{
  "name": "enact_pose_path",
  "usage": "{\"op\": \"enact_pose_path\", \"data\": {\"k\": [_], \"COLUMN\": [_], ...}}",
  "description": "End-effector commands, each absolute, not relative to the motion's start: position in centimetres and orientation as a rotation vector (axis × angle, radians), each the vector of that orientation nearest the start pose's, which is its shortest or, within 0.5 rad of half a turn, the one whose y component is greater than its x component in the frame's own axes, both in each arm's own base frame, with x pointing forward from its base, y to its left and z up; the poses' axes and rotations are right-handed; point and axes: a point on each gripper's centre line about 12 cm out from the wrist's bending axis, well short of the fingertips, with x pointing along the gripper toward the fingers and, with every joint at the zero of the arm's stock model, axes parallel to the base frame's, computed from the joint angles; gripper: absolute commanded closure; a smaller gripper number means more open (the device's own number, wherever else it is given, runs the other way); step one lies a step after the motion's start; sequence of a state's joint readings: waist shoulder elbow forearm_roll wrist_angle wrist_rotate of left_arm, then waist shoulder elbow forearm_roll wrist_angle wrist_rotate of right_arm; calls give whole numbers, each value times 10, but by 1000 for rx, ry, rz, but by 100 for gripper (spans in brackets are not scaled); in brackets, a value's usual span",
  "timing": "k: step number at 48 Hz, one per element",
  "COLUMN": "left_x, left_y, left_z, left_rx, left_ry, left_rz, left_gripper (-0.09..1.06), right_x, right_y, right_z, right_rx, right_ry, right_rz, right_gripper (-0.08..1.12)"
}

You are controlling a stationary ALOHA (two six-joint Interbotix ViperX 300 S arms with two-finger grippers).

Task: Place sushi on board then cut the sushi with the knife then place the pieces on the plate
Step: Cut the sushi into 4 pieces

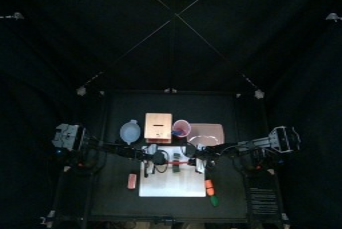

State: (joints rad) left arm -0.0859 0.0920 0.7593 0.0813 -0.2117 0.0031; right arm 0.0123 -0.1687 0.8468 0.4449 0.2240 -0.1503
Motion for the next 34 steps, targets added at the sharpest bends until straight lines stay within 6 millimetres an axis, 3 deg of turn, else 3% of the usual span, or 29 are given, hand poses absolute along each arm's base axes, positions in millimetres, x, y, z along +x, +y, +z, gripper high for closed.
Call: {"op": "enact_pose_path", "data": {"k": [1, 16, 34], "left_x": [382, 384, 390], "left_y": [-34, -34, -35], "left_z": [128, 127, 109], "left_rx": [99, 98, 65], "left_ry": [622, 621, 665], "left_rz": [-122, -121, -106], "left_gripper": [48, 48, 48], "right_x": [318, 315, 326], "right_y": [15, 15, 24], "right_z": [160, 145, 120], "right_rx": [307, 319, 314], "right_ry": [870, 916, 994], "right_rz": [-24, -35, -27], "right_gripper": [64, 64, 64]}}
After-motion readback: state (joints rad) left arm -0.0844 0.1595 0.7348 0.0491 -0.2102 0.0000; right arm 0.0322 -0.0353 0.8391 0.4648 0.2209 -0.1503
